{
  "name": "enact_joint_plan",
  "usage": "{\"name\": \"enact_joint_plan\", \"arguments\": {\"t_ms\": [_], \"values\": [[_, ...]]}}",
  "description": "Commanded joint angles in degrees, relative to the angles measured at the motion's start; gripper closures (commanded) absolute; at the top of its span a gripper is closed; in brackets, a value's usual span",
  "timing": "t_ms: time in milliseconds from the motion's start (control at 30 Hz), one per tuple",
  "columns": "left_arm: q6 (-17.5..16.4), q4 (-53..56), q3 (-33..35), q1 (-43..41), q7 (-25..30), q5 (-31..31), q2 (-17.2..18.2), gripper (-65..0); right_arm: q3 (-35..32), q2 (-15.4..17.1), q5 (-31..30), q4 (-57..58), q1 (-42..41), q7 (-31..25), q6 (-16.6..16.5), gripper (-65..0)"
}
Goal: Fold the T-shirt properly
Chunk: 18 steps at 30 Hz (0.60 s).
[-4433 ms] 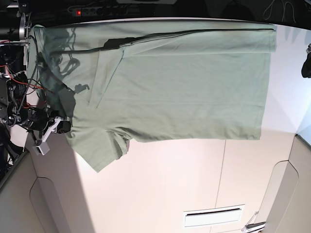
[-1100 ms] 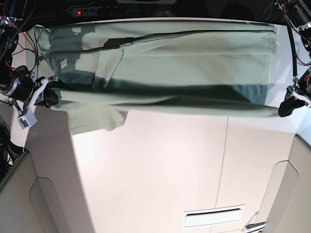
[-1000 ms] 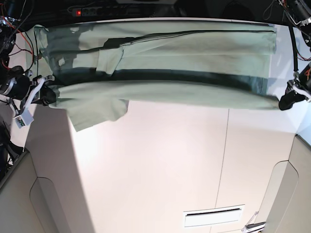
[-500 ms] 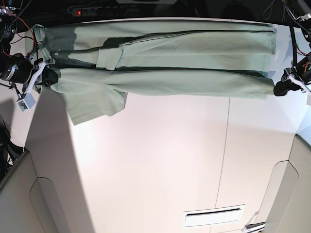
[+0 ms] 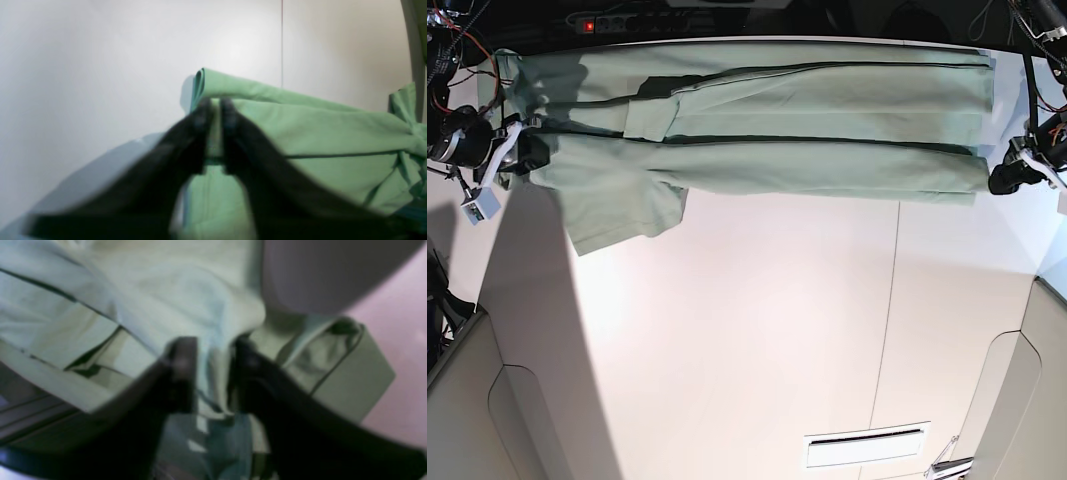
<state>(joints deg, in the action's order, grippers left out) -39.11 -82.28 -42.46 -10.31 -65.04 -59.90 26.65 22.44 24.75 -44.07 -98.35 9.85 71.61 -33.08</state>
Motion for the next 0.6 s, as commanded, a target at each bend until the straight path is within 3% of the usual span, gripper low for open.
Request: {"name": "enact_joint_plan", "arguments": {"t_ms": [0,233,400,567], "values": [[-0.89,-1.03,-0.42,0.48,1.70,-1.97,1.44,-19.2,0.55,0.94,-0.74,-0.92,-0.72,-2.36,-0.15,-23.5],[-0.89,-1.03,-0.94,1.20,3.74,-11.17,4.50,-19.8,0.52,0.90,-0.70,-1.33,-7.98,-6.97,-0.13,-23.4],[-0.89,-1.03,-4.13,2.56,3.76,-13.62,4.48,-19.8,-0.35,0.87,3.43,0.00,-14.10,-11.30,-0.15,-23.4],[-0.89,-1.03,-5.31,2.69,3.96,-13.57,4.46,-19.8,-4.63,0.79,6.01,8.13,-17.97,-12.26,-0.13,-23.4]]}}
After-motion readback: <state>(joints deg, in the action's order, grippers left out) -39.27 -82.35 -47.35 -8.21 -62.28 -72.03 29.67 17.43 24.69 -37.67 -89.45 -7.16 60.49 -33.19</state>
